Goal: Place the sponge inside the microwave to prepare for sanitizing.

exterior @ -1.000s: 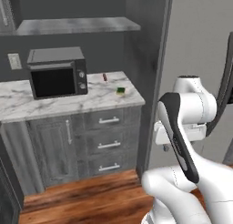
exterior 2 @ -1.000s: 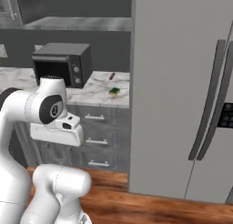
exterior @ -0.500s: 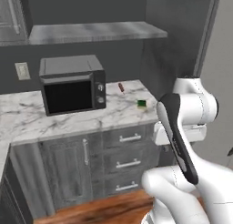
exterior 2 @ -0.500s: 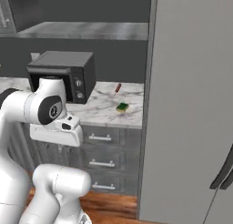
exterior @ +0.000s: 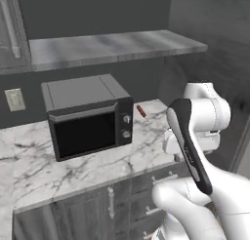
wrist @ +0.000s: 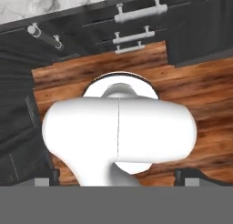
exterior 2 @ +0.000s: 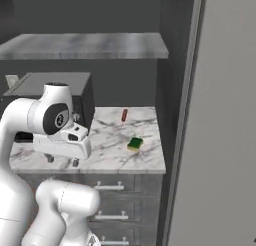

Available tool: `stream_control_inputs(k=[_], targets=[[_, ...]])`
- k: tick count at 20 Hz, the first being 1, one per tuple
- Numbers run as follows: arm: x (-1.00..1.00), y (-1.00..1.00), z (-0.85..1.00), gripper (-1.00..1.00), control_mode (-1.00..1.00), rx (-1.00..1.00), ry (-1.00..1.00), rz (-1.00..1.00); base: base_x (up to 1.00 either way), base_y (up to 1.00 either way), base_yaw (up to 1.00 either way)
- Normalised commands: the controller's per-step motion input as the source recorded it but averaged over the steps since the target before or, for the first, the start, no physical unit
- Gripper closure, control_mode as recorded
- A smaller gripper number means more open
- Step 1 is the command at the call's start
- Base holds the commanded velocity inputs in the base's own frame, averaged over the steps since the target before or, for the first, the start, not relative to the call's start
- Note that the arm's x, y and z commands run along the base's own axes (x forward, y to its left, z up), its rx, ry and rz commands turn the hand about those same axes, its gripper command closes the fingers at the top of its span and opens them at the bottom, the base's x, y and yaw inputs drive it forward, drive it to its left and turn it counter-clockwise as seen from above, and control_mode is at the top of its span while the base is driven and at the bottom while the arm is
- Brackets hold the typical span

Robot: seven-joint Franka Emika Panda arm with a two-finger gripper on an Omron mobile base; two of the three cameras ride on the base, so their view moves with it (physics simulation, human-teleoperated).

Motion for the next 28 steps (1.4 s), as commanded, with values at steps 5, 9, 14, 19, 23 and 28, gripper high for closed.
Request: stream_control_inputs(k=[5, 9, 14, 19, 23, 28], targets=[[0.0, 0.0, 0.0, -1.0, 1.0, 0.0, 0.0, 0.0, 0.25, 0.01, -0.42], [0.0, 0.0, 0.0, -1.0, 1.0, 0.0, 0.0, 0.0, 0.21, 0.18, -0.35], [0.0, 0.0, 0.0, -1.0, 1.0, 0.0, 0.0, 0.0, 0.51, 0.27, -0.25], [0.0, 0.0, 0.0, -1.0, 1.0, 0.0, 0.0, 0.0, 0.44, 0.12, -0.12], [0.0, 0.0, 0.0, -1.0, 1.0, 0.0, 0.0, 0.0, 0.2, 0.01, 0.0], [0.0, 0.0, 0.0, -1.0, 1.0, 0.0, 0.0, 0.0, 0.26, 0.0, 0.0]])
